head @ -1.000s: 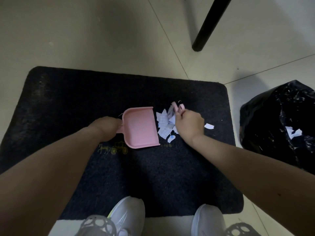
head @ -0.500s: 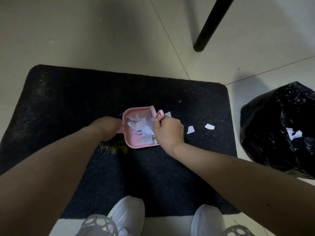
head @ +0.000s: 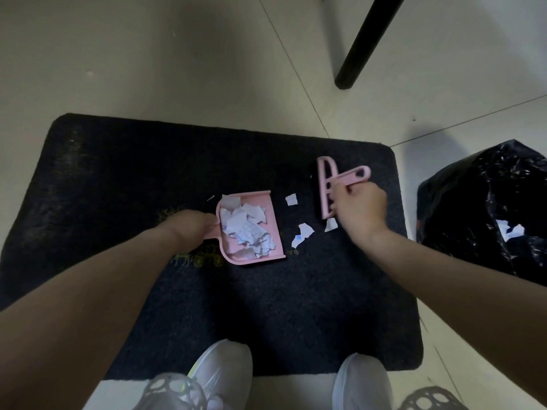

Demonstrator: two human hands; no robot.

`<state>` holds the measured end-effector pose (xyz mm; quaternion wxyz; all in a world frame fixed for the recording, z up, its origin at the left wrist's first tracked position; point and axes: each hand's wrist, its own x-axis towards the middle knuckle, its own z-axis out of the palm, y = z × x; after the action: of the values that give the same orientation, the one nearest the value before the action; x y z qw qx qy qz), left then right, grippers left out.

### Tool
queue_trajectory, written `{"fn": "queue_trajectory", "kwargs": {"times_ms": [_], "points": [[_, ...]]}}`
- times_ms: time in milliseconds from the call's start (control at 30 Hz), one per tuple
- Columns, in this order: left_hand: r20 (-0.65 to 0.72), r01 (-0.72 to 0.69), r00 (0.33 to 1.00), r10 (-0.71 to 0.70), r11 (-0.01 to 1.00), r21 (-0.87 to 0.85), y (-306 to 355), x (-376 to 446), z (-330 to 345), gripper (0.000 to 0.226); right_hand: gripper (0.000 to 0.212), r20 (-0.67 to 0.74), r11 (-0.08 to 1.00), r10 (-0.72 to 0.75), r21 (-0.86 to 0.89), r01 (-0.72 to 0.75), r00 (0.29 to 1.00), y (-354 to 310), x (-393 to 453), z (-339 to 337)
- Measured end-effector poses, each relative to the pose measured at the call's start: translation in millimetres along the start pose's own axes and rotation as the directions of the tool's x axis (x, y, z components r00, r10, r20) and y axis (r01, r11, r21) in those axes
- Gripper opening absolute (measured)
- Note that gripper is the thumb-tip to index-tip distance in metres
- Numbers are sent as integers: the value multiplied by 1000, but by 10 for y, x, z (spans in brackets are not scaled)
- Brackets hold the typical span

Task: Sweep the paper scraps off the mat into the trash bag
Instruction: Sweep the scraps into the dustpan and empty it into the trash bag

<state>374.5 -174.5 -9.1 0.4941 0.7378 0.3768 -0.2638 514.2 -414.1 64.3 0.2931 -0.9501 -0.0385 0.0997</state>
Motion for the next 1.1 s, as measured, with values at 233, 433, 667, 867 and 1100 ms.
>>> {"fn": "queue_trajectory", "kwargs": {"times_ms": [233, 433, 667, 867, 1100], "points": [[33, -133, 990, 139, 813, 568, 74, 4, 66, 34, 46, -135, 948, 83, -294, -119, 987, 664, 176, -348], [87, -168, 984, 153, 664, 728, 111, 17, 184, 40, 49, -99, 935, 108, -328, -134, 989, 806, 96, -325], [34, -130, 987, 156, 661, 739, 145, -31, 182, 35, 49, 80, 988, 106, -117, -96, 991, 488, -160, 21], [42, -180, 976, 215, 678, 712, 115, -100, 129, 34, 42, 58, 993, 100, 57, -103, 993, 353, -139, -78], [75, -168, 983, 168, 646, 744, 54, -64, 120, 38, 47, 57, 979, 89, -187, -77, 994, 359, -271, -34]]}}
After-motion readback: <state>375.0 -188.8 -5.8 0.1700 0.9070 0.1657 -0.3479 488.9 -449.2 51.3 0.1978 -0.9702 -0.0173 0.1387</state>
